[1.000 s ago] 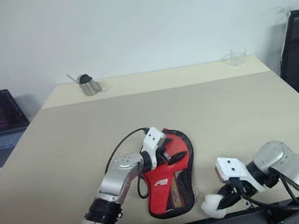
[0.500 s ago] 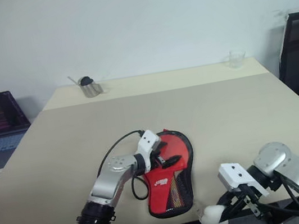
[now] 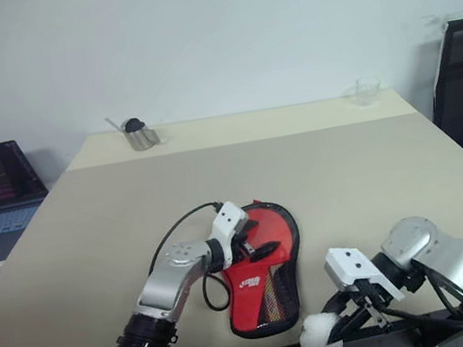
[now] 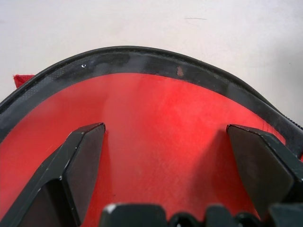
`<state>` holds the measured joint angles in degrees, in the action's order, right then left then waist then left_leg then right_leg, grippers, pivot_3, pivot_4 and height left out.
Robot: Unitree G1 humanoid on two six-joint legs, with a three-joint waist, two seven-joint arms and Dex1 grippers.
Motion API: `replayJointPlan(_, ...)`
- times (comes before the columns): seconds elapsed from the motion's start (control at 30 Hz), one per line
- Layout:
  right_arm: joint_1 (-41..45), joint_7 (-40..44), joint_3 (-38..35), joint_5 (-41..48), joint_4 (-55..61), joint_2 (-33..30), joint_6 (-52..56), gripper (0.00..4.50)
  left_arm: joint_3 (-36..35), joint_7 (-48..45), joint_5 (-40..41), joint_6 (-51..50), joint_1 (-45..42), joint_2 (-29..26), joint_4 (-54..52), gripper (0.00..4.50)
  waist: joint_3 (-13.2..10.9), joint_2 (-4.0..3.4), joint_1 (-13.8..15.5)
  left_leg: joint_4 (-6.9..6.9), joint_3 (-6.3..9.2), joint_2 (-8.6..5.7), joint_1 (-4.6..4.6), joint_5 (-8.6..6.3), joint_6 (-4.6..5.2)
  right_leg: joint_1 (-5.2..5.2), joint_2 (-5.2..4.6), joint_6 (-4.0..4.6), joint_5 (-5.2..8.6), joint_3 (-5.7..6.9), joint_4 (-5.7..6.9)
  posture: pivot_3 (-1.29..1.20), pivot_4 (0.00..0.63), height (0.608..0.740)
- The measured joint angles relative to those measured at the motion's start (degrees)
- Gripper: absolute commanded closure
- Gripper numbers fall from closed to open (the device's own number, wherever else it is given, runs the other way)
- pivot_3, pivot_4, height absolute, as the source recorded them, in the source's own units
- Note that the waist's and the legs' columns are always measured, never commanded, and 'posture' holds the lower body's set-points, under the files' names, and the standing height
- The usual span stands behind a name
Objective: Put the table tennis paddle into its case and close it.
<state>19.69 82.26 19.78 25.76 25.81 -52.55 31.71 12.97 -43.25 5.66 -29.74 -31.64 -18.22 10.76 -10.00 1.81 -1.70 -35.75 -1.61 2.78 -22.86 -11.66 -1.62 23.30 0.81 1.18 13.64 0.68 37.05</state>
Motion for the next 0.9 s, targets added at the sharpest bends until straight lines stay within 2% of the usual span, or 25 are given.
replayJointPlan(0.27,-0.16,0.44,0.6,-1.74,-2.4,0.0,-1.49,0.03,-0.14,0.1,0.07,0.09,-0.06,0.08,0.19,0.0,0.0,0.0,-0.01,-0.01,0.01,0.0,0.0,0.0,0.0,0.0,0.0,0.03,0.01,0.01,0.02,0.0,0.15,0.74)
replayJointPlan(0.43,4.6,-0.15,-0.35,-2.46,-5.14,0.39,-1.56,0.03,-0.95,-0.28,0.66,0.18,-0.2,0.1,0.12,0.0,-0.01,0.01,-0.07,-0.04,0.0,0.0,0.01,0.0,0.0,0.0,0.0,0.07,0.04,0.01,0.04,0.0,0.15,0.74)
replayJointPlan(0.57,11.39,-3.38,-3.9,-2.37,-11.39,3.41,-1.19,0.03,-1.97,-2.1,2.29,-0.86,0.33,-1.97,-1.72,0.0,-0.09,0.12,-0.18,0.0,-0.01,0.02,-0.04,0.0,0.0,0.07,0.01,-0.06,-0.04,-0.01,0.07,0.0,0.15,0.74)
replayJointPlan(0.77,22.1,-7.51,-8.18,-6.72,-31.25,6.42,-6.36,0.03,-9.2,-7.53,8.74,-4.9,1.88,-11.84,-9.29,0.0,-0.27,0.24,0.06,0.1,-0.12,0.06,-0.4,0.0,0.0,0.44,0.02,-0.12,-0.01,-0.02,0.08,0.0,0.15,0.74)
replayJointPlan(0.9,26.59,-5.95,-7.31,-11.9,-45.11,6.92,-15.02,0.03,-20.11,-13.19,16.45,-7.51,2.9,-22.51,-14.47,0.0,-0.28,0.22,0.05,0.0,-0.18,0.07,-1.06,0.01,0.0,1.1,0.02,-0.14,-0.01,-0.06,0.17,0.0,0.15,0.74)
